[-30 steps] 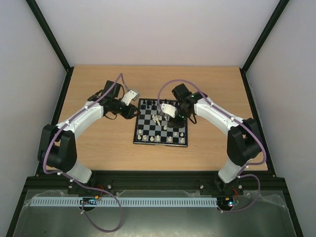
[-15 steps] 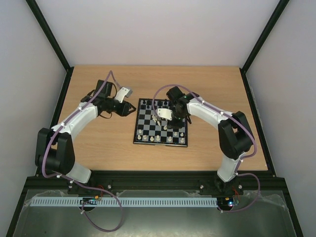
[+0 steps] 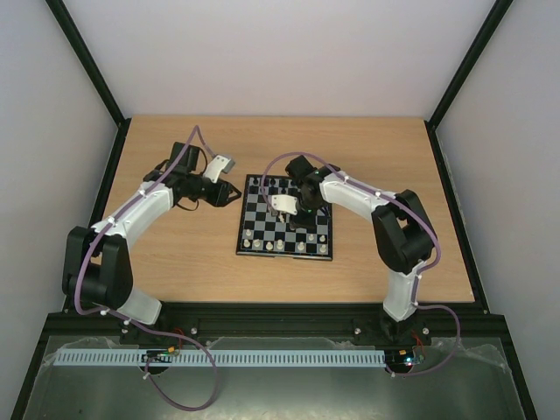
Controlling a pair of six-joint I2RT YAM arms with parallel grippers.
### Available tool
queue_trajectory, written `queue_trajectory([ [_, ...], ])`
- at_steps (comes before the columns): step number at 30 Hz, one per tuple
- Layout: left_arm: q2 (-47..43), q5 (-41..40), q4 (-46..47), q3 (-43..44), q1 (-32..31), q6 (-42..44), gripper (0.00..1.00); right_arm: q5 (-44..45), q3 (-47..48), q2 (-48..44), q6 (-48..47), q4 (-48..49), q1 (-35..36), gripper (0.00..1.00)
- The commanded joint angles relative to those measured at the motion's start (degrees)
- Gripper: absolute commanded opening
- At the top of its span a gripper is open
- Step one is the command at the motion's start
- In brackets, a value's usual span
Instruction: Set up the chess pieces on the board
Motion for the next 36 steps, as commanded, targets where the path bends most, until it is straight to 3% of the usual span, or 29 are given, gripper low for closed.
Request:
queue_trajectory([
  [1,-1.32,1.24,0.16,0.04,0.4,-0.23,0.39,0.5,1.46,1.63,-0.37,-1.23,0.48,0.23],
  [12,-1.29,1.65,0.48,-0.34,0.49,-0.25,0.4,-0.13,1.99,2.24,1.26,-1.35,0.48,0.05],
  [18,-1.46,1.61,0.57,-0.63,0.49,-0.17,0.4,0.69,2.7,1.09,2.03,-3.08,0.54,0.01],
  [36,-0.98,2.66,1.21,-0.59,0.55,-0.74,0.4,0.78,-15.15,-24.6,8.07,-6.98,0.37,0.01],
])
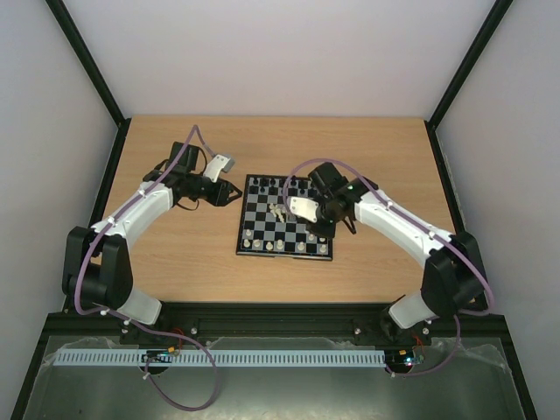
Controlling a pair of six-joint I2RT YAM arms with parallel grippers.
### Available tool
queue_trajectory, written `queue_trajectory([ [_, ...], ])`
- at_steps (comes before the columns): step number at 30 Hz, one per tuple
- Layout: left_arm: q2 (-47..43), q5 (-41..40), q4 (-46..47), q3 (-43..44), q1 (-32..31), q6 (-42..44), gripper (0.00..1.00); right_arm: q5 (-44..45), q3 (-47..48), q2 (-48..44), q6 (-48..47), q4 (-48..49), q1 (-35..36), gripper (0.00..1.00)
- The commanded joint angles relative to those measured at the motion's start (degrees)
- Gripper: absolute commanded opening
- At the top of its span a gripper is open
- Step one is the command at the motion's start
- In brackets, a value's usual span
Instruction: Set up the chess pieces on the board
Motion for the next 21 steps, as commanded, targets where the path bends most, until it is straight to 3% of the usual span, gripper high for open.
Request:
queue_trajectory([
  [1,-0.92,1.35,0.51,-0.57,0.27,-0.14,0.4,-0.97,-5.85,-4.26,2.0,-4.58,0.13,0.01],
  [21,-1.1,1.17,0.07,-0.91,0.21,0.47,0.41,-1.23,-11.25,1.21,1.96,2.58,0.15,0.02],
])
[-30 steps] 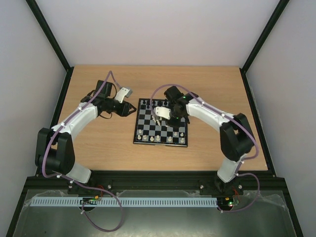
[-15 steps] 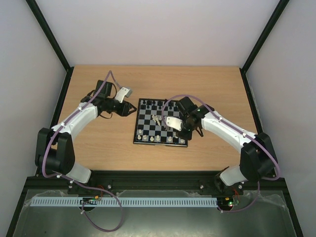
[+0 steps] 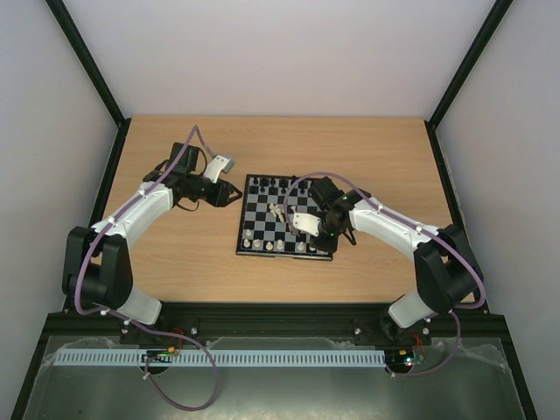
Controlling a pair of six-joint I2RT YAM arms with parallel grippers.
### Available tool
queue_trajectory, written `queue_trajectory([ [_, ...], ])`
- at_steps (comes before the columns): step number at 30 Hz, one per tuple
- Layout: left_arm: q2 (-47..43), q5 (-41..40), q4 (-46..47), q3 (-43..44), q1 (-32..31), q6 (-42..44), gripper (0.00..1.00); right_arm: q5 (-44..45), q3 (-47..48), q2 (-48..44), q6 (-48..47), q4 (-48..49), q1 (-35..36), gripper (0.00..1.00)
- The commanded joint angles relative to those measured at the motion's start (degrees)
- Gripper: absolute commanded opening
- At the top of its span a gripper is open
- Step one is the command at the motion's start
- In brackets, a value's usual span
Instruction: Set up the chess pieces on the board
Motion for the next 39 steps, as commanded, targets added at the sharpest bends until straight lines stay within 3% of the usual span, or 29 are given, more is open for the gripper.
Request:
queue_trajectory([
  [1,-1.01,0.97,0.07,-0.73,0.21,0.42,0.41,-0.71,-1.73,0.86,0.11,0.7,0.11,0.02],
  [20,-1.26,0.86,-0.39,-1.14,0.23,0.71,0.41,0.89,-3.83,3.24,0.8,5.0,0.15,0.04],
  [27,-1.23,0.97,-0.09,-1.23,0.23,0.62,0.42,1.31,-4.09,2.75,1.47,5.11,0.14,0.15],
  [34,-1.26,0.65,-0.3,-1.18,0.28,1.33,0.42,2.46,1.82,0.76,3.81,1.69,0.15,0.26],
  [39,-1.35,0.36,-0.34,-1.21,0.25,1.41,0.43,2.67,7.07,1.21,7.84,0.62,-0.23,0.27],
])
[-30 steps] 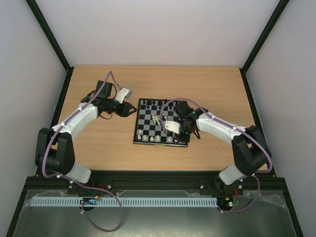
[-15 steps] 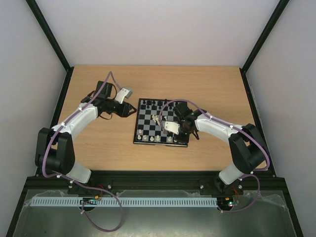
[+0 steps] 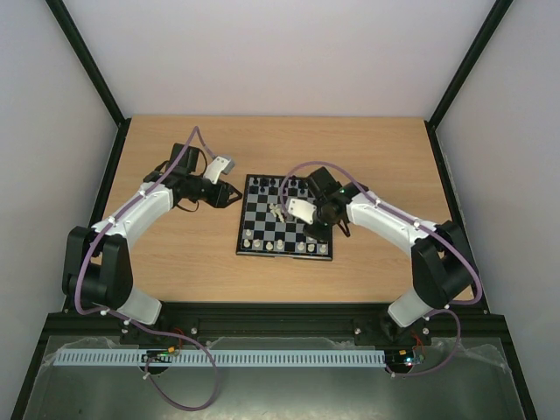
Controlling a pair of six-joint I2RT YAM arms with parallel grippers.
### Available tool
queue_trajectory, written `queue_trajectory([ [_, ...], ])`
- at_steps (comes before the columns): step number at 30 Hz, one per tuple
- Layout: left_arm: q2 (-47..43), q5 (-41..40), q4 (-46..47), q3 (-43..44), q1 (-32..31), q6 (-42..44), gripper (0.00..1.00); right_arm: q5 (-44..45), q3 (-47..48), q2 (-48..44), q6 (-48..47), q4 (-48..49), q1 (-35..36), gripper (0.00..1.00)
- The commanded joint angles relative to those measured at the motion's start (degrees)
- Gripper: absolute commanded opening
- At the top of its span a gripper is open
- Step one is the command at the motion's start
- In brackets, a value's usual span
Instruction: Set up the chess pieces on the board
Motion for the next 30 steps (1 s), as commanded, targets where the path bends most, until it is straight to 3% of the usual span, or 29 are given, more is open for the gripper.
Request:
queue_trajectory([
  [1,-1.35,0.4,-0.33,-0.72,0.21,0.95,0.43,0.5,5.51,-0.32,5.1,-3.48,-0.38,0.27],
  [9,-2.41,0.01,-1.49,-1.04,0.21,2.29,0.43,-1.71,15.55,8.71,11.0,-4.13,-1.41,0.26],
  [15,-3.36,-0.04,-2.0,-1.6,0.34,2.73,0.43,-0.5,22.51,16.66,12.94,-4.14,-1.41,0.31],
  [30,-3.66,0.05,-2.75,-1.44,1.04,3.04,0.44,-0.01,30.9,28.31,15.77,-3.58,-1.41,0.28],
])
